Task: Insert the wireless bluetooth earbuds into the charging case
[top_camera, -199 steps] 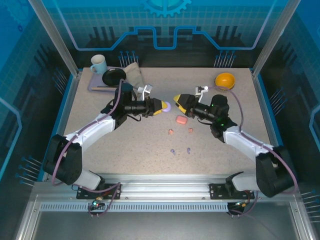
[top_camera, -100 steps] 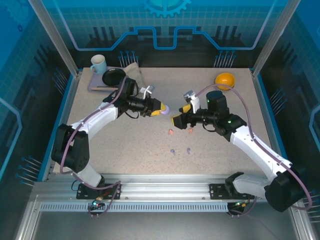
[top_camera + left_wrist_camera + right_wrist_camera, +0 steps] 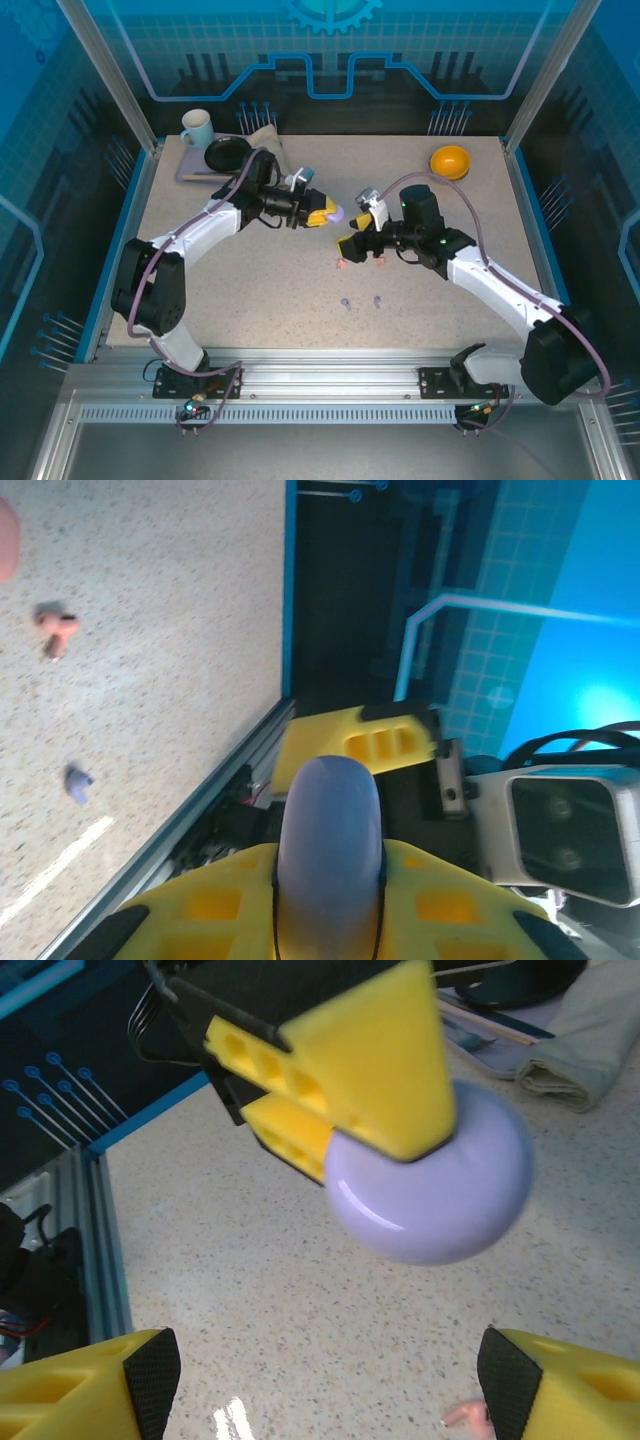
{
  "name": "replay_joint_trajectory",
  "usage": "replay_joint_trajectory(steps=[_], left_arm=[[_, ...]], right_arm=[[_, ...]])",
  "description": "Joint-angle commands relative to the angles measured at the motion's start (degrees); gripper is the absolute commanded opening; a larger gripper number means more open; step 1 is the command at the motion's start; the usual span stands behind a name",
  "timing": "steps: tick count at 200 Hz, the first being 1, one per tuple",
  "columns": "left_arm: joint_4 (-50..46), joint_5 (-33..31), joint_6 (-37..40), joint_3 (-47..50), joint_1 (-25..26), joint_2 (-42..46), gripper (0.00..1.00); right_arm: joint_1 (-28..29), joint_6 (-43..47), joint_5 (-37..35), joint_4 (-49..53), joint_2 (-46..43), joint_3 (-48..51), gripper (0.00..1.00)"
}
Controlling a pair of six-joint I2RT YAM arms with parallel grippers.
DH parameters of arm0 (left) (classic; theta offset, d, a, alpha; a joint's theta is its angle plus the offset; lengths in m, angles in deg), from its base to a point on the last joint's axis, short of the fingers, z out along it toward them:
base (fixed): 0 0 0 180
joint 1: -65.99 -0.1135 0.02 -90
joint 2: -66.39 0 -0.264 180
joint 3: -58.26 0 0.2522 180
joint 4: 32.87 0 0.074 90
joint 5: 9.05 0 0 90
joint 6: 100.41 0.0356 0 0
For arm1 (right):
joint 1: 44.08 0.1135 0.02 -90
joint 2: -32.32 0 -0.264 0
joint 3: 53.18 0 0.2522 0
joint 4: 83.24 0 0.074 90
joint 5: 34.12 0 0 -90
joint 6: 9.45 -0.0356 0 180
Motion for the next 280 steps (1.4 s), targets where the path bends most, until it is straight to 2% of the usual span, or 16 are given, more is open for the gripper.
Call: replay_joint_trajectory(steps=[1, 20, 64, 154, 280], left_arm=[[12.4, -0.2, -19.4, 2.7, -0.4, 0.5, 0.10], [15.5, -1.5, -23.8, 3.3, -0.4, 0.8, 0.10], [15.0, -2.0, -25.5, 3.1, -0.3, 2.3, 0.11], [12.8, -0.8, -24.1, 3.1, -0.3, 4.2, 0.13], [10.4, -0.7, -22.9, 1.8, 0.0, 4.7, 0.13]], right_arm=[[-1.6, -2.2, 5.9, -4.9, 2.3, -2.4, 0.82], [-3.0, -3.2, 8.8, -6.4, 3.6, -3.9, 0.82], [-5.2, -6.3, 12.3, -10.5, 5.8, -5.4, 0.81], [-5.6, -7.4, 13.7, -11.3, 10.6, -11.0, 0.76], [-5.7, -8.4, 16.7, -11.3, 14.0, -14.3, 0.65]])
